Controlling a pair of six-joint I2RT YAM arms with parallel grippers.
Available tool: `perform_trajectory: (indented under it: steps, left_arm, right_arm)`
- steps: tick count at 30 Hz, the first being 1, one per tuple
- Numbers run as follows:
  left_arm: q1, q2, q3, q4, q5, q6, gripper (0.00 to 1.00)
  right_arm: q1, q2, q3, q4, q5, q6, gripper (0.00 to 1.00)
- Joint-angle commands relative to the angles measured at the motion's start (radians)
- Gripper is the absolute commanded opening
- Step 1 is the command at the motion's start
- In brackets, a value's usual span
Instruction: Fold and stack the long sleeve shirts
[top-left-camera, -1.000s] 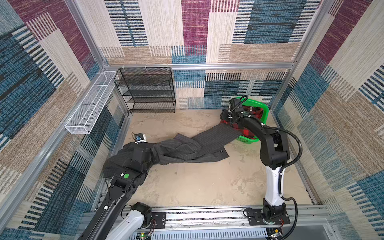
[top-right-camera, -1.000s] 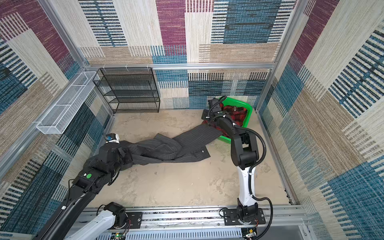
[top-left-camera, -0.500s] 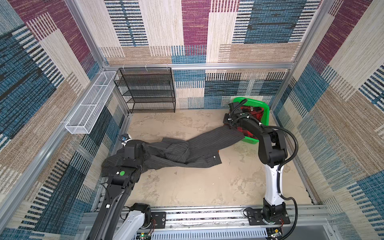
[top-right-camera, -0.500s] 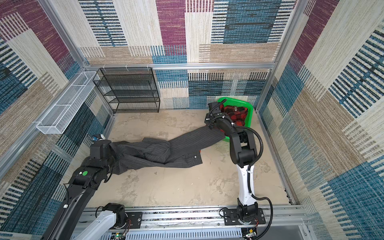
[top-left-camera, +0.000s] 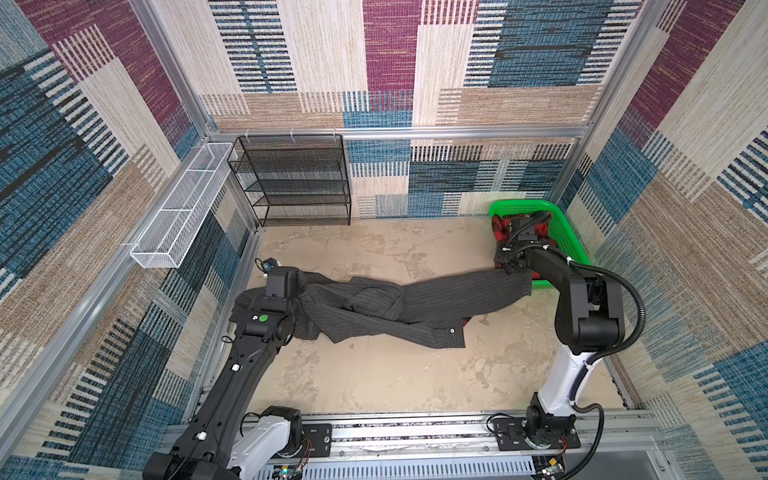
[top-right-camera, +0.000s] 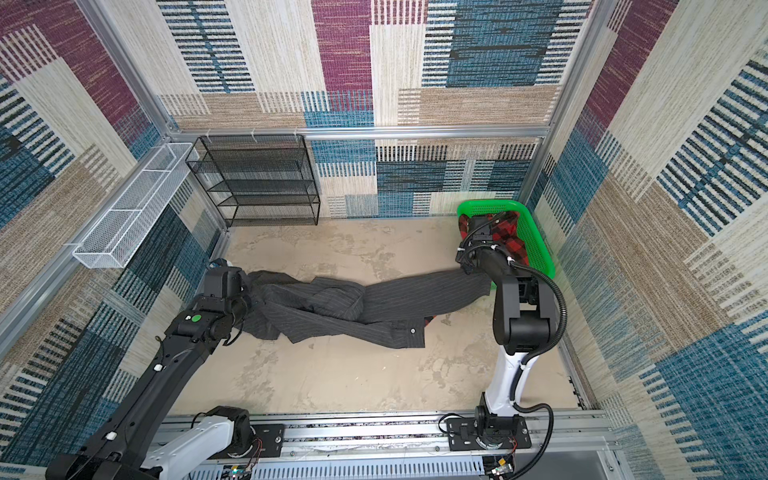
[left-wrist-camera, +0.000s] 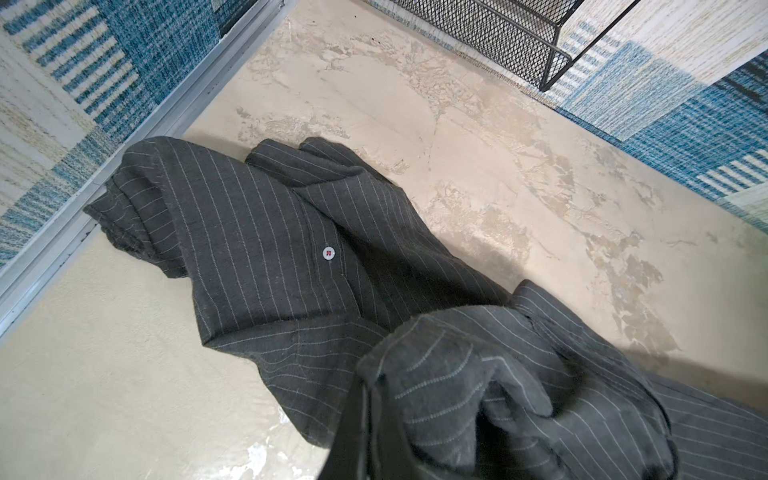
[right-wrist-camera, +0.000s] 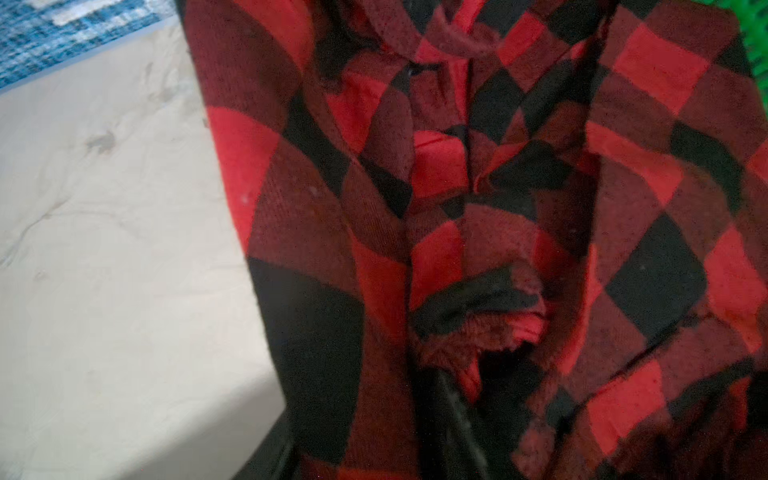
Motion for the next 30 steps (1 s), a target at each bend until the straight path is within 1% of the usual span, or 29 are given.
perform_trajectory:
  steps: [1, 4, 6, 9, 12, 14, 17, 19, 23, 27, 30]
  left_arm:
    - [0.001, 0.003, 0.021, 0.009, -0.041, 0.012, 0.0]
    - [0.012, -0.002, 0.034, -0.022, -0.101, 0.022, 0.0]
    - [0.034, -0.009, 0.038, -0.031, -0.118, 0.019, 0.0]
    - [0.055, -0.005, 0.034, 0.001, -0.067, 0.018, 0.0]
    - [0.054, 0.025, 0.023, 0.03, -0.006, -0.001, 0.0]
    - [0.054, 0.043, 0.011, 0.049, 0.015, -0.016, 0.0]
    - [0.055, 0.054, -0.001, 0.072, 0.036, -0.032, 0.0]
    - [0.055, 0.051, 0.0, 0.08, 0.048, -0.037, 0.0]
    - [0.054, 0.034, 0.0, 0.081, 0.085, -0.04, 0.0]
    - [0.054, 0.014, -0.016, 0.075, 0.11, -0.043, 0.0]
    - [0.055, 0.004, -0.035, 0.077, 0.121, -0.043, 0.0]
  right_arm:
    - [-0.053, -0.011, 0.014, 0.016, 0.021, -0.024, 0.5]
    - [-0.073, -0.012, 0.037, 0.003, 0.035, -0.034, 0.54]
    - [-0.077, -0.007, 0.058, -0.012, 0.041, -0.037, 0.58]
    - [-0.075, -0.025, 0.059, -0.029, 0.005, -0.035, 0.62]
    - [-0.058, -0.097, 0.005, -0.018, -0.003, -0.025, 0.68]
    - [-0.033, -0.153, -0.031, -0.023, 0.015, -0.018, 0.7]
    - [0.037, -0.234, -0.081, -0.043, 0.055, -0.008, 0.74]
    - [0.099, -0.285, -0.117, -0.058, 0.088, 0.018, 0.76]
    - [0.188, -0.385, -0.23, -0.06, 0.107, 0.116, 0.77]
    - [0.215, -0.491, -0.387, -0.027, 0.096, 0.238, 0.77]
    - [0.215, -0.553, -0.488, 0.004, 0.12, 0.306, 0.78]
